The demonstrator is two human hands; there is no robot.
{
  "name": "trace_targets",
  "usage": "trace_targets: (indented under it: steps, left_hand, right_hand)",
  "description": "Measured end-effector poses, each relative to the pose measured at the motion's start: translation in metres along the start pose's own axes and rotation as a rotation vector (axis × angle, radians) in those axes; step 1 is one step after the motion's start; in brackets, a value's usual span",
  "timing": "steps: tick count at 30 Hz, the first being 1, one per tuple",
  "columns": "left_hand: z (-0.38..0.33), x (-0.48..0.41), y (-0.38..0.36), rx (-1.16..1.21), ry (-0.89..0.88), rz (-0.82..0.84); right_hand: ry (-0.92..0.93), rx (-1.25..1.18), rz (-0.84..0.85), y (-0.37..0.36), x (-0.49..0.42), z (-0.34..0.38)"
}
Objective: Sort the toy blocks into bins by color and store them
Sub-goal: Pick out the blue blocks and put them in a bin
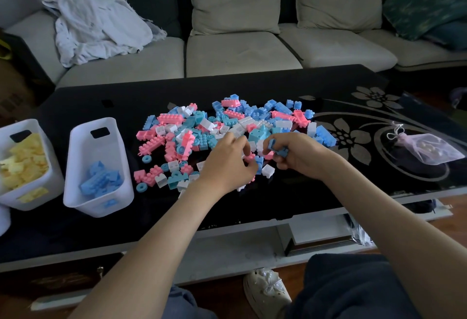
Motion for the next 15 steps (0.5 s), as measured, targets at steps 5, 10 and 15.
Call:
trace_targets:
  steps: [5, 10, 15]
  left_hand:
    - [-0.005, -0.004, -0.011, -0.214, 0.004, 0.006]
    - [-0.008, -0.01, -0.014, -0.202, -0.036, 0.024]
    - [-0.002, -0.007, -0.014, -0.169, -0.005, 0.004]
  right_hand:
    - [0.062, 0.698, -0.072, -0.004, -0.009, 0.008]
    - [0.155, 1.021, 0.002, -0.013, -0.019, 0.007]
    - [0.153, 1.131, 0.039, -0.016, -0.023, 0.003]
Point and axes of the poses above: each hand's wrist, its own x-axis away from the middle knuckle, its own y-axis out of the back of the hand, z = x × y, the point moved 9 cm from there along -x, towards the middle knuckle, and after that the axes turned 9 degrees about z, right-handed, at the moved point
